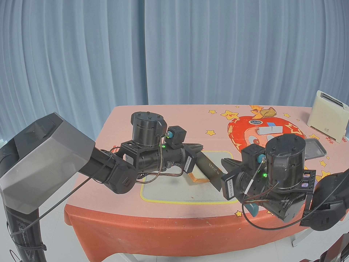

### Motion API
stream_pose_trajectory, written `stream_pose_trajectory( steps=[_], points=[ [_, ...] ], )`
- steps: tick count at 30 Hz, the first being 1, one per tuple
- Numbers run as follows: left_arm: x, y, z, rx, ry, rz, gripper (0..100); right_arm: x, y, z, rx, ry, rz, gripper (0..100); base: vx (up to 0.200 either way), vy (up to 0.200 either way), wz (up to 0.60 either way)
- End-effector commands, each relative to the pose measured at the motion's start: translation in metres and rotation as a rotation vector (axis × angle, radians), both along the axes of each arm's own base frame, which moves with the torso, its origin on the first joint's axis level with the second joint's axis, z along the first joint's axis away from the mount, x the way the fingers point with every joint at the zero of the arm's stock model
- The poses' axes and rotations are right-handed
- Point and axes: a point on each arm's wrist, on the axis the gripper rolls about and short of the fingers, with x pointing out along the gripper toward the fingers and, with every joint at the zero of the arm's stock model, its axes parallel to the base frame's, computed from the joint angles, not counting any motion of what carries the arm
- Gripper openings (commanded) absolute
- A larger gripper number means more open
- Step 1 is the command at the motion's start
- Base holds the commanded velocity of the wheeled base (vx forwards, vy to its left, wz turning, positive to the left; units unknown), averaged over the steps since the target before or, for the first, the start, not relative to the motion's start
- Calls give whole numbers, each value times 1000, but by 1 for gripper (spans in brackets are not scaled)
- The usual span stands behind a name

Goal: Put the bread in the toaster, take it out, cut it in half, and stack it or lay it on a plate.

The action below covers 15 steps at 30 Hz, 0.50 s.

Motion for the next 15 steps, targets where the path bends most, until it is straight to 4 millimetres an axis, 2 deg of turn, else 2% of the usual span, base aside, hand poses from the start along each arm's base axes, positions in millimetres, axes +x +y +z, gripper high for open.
stream_pose_trajectory(
  steps=[1, 6, 7, 12, 15],
  points=[
    [1, 0, -3, 3, 5, 0, 0, 3, 4, 7, 39, -27, -3, 0, 0, 0, 0],
    [0, 0, -2, 3, 4, 0, 0, 6, 7, 17, 101, -34, -18, 0, 0, 0, 0],
    [0, 0, -2, 3, 4, 0, 0, 6, 6, 19, 106, -36, -21, 100, 0, 0, 0],
    [1, 0, -3, 3, 5, 0, 0, 5, -2, 27, 122, -48, -19, 100, 0, 0, 0],
    [1, 0, -3, 3, 5, 0, 0, 6, -13, 29, 91, -7, -32, 100, 0, 0, 0]
  ],
)
